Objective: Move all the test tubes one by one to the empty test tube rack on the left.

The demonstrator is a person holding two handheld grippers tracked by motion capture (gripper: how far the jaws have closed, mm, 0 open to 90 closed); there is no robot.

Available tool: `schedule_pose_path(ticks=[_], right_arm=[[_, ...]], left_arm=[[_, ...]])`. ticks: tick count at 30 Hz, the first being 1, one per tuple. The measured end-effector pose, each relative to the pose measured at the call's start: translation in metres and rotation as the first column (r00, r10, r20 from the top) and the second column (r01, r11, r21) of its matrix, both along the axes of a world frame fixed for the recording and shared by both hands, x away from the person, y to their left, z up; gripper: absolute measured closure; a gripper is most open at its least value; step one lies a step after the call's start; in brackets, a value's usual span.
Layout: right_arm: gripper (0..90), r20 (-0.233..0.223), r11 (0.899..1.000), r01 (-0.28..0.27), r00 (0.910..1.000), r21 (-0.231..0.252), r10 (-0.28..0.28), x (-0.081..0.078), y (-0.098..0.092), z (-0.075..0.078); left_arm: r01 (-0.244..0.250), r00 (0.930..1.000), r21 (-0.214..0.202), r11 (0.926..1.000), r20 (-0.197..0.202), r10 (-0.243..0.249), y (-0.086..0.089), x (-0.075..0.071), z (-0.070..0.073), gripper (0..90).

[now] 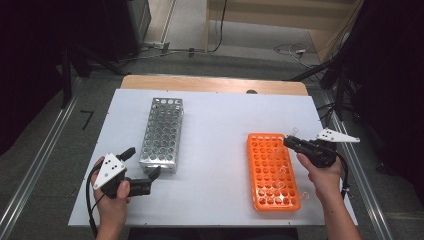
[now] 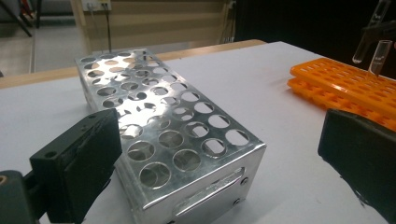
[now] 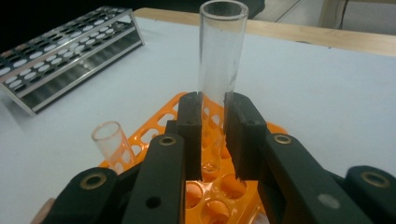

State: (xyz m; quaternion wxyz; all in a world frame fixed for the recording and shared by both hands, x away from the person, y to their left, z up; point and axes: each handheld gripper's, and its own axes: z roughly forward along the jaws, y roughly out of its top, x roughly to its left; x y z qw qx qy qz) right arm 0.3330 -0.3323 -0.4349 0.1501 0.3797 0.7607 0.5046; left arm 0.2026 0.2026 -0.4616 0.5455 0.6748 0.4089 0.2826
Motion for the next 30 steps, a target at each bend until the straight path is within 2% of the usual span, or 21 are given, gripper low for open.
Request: schedule_pose_path(ticks=[4, 6, 9, 13, 14, 21, 24, 30], right_arm=[[74.4, 0.003, 1.000, 0.008, 1.0000, 0.013, -0.008, -0.006, 0.001, 0.015], [74.4, 0.014, 1.000, -0.003, 0.9999, 0.010, 0.002, -0.009, 0.004, 0.024], [74.4, 0.039, 0.999, -0.029, 0.9988, 0.012, 0.029, -0.015, 0.010, 0.036], [74.4, 0.049, 0.998, -0.062, 0.9969, 0.012, 0.061, -0.023, 0.020, 0.049], [74.4, 0.048, 0.998, -0.069, 0.9965, 0.011, 0.068, -0.025, 0.023, 0.052], [74.4, 0.046, 0.991, -0.136, 0.9897, 0.014, 0.135, -0.037, 0.043, 0.063], [74.4, 0.044, 0.987, -0.162, 0.9859, -0.001, 0.162, -0.042, 0.053, 0.065], [74.4, 0.036, 0.977, -0.215, 0.9758, -0.003, 0.215, -0.052, 0.075, 0.065]], left_arm=[[0.029, 0.9995, 0.003, 0.9996, -0.012, -0.029, -0.005, 0.004, 0.006, 0.0], [0.024, 0.9997, 0.008, 0.9997, -0.008, -0.024, -0.010, 0.006, 0.010, 0.0], [0.064, 0.9978, 0.017, 0.9978, -0.018, -0.064, -0.019, 0.010, 0.018, 0.0], [0.103, 0.9944, 0.010, 0.9947, -0.026, -0.102, -0.031, 0.013, 0.025, 0.0], [0.125, 0.9916, 0.006, 0.9921, -0.032, -0.125, -0.038, 0.016, 0.030, 0.0], [0.187, 0.9821, -0.009, 0.9823, -0.021, -0.187, -0.063, 0.025, 0.046, 0.0], [0.210, 0.9777, -0.004, 0.9777, -0.007, -0.210, -0.073, 0.029, 0.051, 0.0], [0.232, 0.9727, -0.010, 0.9727, -0.007, -0.232, -0.084, 0.033, 0.055, 1.1]])
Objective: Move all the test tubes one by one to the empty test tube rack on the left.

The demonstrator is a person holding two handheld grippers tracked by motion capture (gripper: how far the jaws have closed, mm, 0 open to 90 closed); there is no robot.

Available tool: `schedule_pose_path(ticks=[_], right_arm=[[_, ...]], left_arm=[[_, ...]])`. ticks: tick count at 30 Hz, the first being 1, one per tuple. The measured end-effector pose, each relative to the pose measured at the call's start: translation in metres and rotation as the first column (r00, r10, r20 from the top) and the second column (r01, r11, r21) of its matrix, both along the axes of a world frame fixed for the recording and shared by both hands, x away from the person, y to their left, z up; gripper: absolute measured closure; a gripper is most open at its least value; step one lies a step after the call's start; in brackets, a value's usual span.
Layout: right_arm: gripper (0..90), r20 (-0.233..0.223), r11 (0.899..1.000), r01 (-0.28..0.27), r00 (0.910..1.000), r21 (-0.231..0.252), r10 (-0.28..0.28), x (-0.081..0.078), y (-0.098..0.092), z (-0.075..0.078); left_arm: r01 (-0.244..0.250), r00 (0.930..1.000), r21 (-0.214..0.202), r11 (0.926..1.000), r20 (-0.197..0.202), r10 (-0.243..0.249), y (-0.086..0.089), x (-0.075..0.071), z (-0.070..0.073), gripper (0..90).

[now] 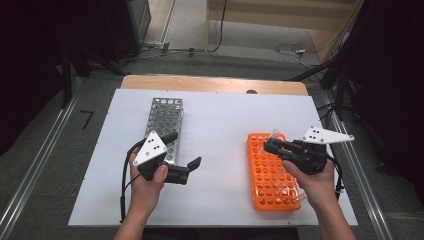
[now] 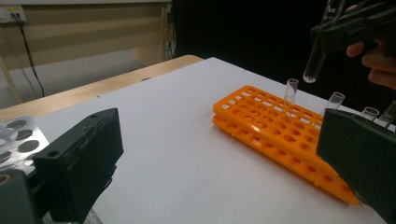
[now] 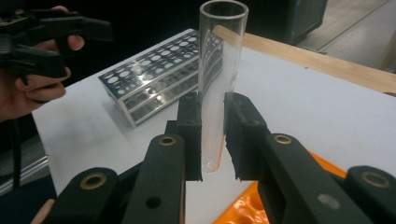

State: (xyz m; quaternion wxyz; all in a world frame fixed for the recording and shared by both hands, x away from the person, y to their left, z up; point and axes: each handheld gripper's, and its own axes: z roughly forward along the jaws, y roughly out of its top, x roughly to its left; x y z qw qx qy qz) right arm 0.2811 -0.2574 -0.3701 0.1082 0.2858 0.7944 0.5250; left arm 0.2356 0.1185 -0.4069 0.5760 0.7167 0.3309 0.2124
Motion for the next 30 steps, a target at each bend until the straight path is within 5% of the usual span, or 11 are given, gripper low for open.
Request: schedule_pose_path(ticks=[14, 19, 30], right_arm=[[74.4, -0.011, 0.996, -0.079, 0.9968, -0.028, 0.079, -0.019, 0.048, -0.010], [74.4, -0.022, 0.995, -0.090, 0.9958, -0.045, 0.089, -0.023, 0.059, -0.016], [74.4, -0.041, 0.984, -0.132, 0.9909, -0.117, 0.128, -0.035, 0.085, -0.030]], left_arm=[[0.031, 0.9994, -0.007, 0.9995, -0.017, -0.032, -0.017, -0.008, 0.010, 7.1], [0.012, 0.9994, -0.010, 0.9999, -0.032, -0.012, -0.023, -0.011, 0.016, 20.5], [0.131, 0.9900, -0.019, 0.9912, -0.051, -0.132, -0.039, -0.018, 0.017, 46.2]])
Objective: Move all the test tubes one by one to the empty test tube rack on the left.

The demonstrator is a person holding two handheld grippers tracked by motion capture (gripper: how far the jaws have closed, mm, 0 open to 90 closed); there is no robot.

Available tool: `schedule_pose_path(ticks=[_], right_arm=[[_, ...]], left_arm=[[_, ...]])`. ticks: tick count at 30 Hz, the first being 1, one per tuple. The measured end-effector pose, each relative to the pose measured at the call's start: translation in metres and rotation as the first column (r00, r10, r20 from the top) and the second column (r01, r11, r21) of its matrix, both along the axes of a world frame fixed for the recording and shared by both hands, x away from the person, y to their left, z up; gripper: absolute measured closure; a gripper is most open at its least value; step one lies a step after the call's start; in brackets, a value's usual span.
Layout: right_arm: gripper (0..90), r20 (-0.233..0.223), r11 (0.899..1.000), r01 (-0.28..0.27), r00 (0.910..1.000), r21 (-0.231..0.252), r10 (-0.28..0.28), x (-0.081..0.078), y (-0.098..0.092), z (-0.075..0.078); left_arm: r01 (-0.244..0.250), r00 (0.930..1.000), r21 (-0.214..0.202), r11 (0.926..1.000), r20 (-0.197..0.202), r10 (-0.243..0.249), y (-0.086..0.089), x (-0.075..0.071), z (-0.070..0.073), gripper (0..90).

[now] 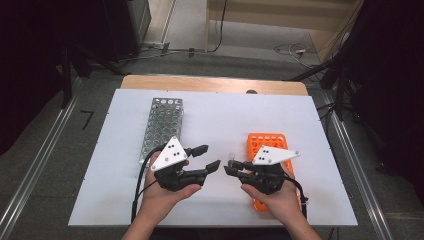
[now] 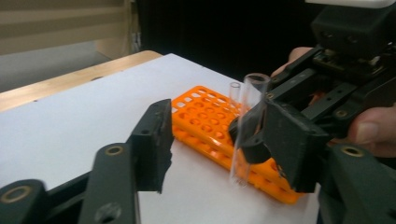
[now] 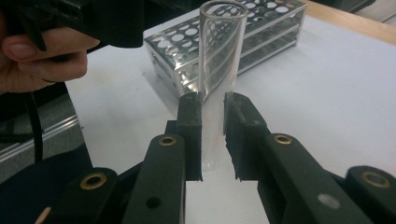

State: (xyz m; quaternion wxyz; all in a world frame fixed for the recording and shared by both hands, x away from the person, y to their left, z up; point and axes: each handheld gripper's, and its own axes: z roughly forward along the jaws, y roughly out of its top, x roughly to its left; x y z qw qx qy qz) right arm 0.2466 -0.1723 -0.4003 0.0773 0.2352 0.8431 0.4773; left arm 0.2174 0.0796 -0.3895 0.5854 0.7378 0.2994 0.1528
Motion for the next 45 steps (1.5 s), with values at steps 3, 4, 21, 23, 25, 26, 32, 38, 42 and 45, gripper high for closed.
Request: schedule_pose_path(ticks=[3, 4, 21, 23, 25, 26, 32, 38, 42, 45], right_arm=[[74.4, 0.003, 1.000, -0.012, 0.9999, -0.011, 0.012, -0.003, 0.005, -0.002], [74.4, 0.005, 1.000, -0.014, 0.9999, -0.012, 0.014, -0.004, 0.007, -0.003], [74.4, 0.015, 0.998, -0.061, 0.9980, -0.016, 0.061, -0.012, 0.019, -0.006], [74.4, 0.014, 0.998, -0.059, 0.9982, -0.016, 0.059, -0.012, 0.019, -0.006], [74.3, 0.012, 0.998, -0.058, 0.9983, -0.012, 0.058, -0.011, 0.018, -0.006], [74.2, 0.009, 0.998, -0.057, 0.9983, -0.009, 0.057, -0.011, 0.018, -0.006], [64.2, -0.016, 0.997, -0.065, 0.9977, 0.031, 0.065, -0.006, 0.011, -0.002], [43.6, 0.010, 0.996, -0.042, 0.9991, 0.073, 0.041, -0.002, -0.008, 0.013], [30.6, 0.041, 0.994, -0.001, 0.9991, 0.105, -0.004, 0.002, -0.023, 0.023], [25.9, 0.064, 0.993, 0.046, 0.9965, 0.111, -0.053, 0.005, -0.035, 0.027]], left_arm=[[0.023, 0.9997, 0.002, 0.9997, 0.000, -0.023, -0.005, -0.002, 0.000, 49.5], [0.032, 0.9995, 0.006, 0.9995, -0.001, -0.032, -0.007, -0.003, 0.000, 51.0], [0.079, 0.9965, 0.040, 0.9961, -0.031, -0.078, -0.020, -0.002, -0.007, 74.8], [0.078, 0.9965, 0.038, 0.9962, -0.032, -0.077, -0.020, -0.002, -0.007, 75.1], [0.076, 0.9966, 0.036, 0.9965, -0.037, -0.074, -0.020, -0.001, -0.007, 75.4], [0.074, 0.9966, 0.032, 0.9968, -0.039, -0.072, -0.020, -0.001, -0.007, 75.5], [0.050, 0.9980, 0.023, 0.9985, -0.041, -0.049, -0.015, 0.002, -0.002, 75.7], [0.007, 0.9994, 0.020, 0.9998, -0.034, -0.006, -0.005, 0.008, -0.001, 75.8], [-0.014, 0.9992, 0.013, 0.9998, -0.037, 0.014, 0.002, 0.012, -0.001, 75.8], [-0.035, 0.9986, 0.017, 0.9992, -0.039, 0.036, 0.007, 0.018, -0.002, 75.8]])
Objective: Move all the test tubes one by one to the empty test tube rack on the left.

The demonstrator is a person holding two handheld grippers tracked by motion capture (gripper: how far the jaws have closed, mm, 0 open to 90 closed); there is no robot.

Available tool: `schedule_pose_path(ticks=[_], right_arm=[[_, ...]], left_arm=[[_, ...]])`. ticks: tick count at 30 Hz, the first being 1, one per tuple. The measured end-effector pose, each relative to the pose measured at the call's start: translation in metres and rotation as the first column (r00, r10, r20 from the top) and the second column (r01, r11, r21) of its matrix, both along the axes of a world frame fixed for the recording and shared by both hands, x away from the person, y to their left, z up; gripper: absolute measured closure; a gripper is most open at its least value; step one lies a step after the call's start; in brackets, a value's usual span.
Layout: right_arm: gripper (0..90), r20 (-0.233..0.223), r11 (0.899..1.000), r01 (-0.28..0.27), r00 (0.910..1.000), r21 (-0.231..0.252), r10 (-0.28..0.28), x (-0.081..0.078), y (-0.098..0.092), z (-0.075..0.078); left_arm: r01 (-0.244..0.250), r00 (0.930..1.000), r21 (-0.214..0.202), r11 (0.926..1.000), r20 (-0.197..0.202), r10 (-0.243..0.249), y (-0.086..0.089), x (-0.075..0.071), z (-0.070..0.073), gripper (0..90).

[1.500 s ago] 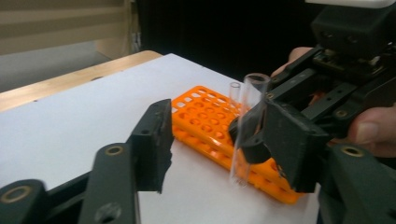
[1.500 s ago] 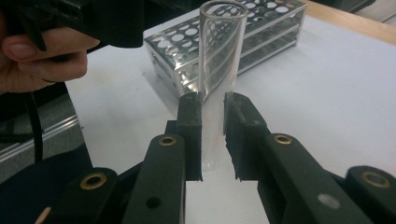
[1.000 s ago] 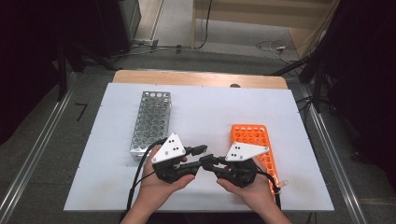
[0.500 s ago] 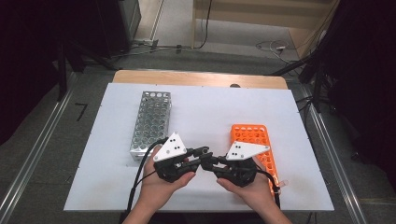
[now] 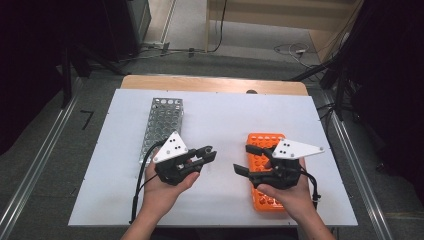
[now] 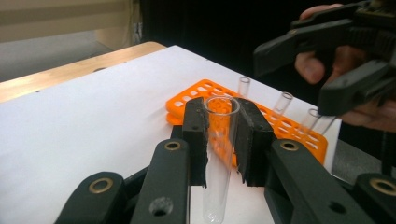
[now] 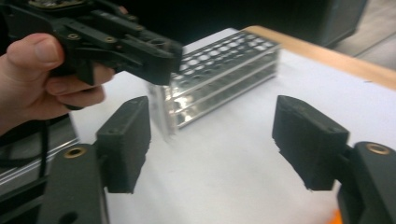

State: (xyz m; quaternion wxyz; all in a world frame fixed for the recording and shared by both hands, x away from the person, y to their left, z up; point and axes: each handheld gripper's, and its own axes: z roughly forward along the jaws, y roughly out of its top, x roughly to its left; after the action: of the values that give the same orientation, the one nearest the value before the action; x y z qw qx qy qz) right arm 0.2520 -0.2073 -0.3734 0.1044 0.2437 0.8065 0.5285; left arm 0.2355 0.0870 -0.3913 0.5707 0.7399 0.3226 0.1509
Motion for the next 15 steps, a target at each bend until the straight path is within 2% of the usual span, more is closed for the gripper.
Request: schedule_pose_path(ticks=[5, 6, 9, 11, 13, 14, 15], right_arm=[[17.4, 0.008, 0.997, 0.071, 0.9974, -0.001, -0.071, 0.006, -0.022, 0.005], [17.4, 0.008, 0.997, 0.071, 0.9974, -0.001, -0.071, 0.006, -0.022, 0.005], [11.9, 0.020, 0.993, 0.120, 0.9926, 0.006, -0.120, 0.009, -0.043, 0.007], [10.9, 0.022, 0.989, 0.145, 0.9891, 0.018, -0.145, 0.010, -0.056, 0.006], [9.1, 0.020, 0.985, 0.171, 0.9849, 0.027, -0.172, 0.012, -0.068, 0.003], [9.1, 0.020, 0.985, 0.171, 0.9849, 0.027, -0.172, 0.012, -0.068, 0.003], [7.9, 0.015, 0.980, 0.199, 0.9798, 0.018, -0.199, 0.014, -0.078, -0.003]], left_arm=[[-0.036, 0.9994, 0.016, 0.9992, 0.006, 0.035, 0.009, 0.011, 0.001, 75.8], [-0.036, 0.9994, 0.016, 0.9992, 0.006, 0.035, 0.009, 0.011, 0.001, 75.8], [-0.056, 0.9984, 0.019, 0.9983, 0.007, 0.056, 0.015, 0.019, 0.003, 75.8], [-0.067, 0.9977, 0.017, 0.9976, 0.007, 0.067, 0.020, 0.029, 0.004, 75.8], [-0.074, 0.9972, 0.018, 0.9971, 0.006, 0.074, 0.021, 0.033, 0.004, 75.9], [-0.080, 0.9968, 0.016, 0.9967, 0.008, 0.080, 0.023, 0.036, 0.004, 75.9], [-0.089, 0.9960, 0.018, 0.9959, 0.008, 0.089, 0.024, 0.039, 0.005, 75.9]])
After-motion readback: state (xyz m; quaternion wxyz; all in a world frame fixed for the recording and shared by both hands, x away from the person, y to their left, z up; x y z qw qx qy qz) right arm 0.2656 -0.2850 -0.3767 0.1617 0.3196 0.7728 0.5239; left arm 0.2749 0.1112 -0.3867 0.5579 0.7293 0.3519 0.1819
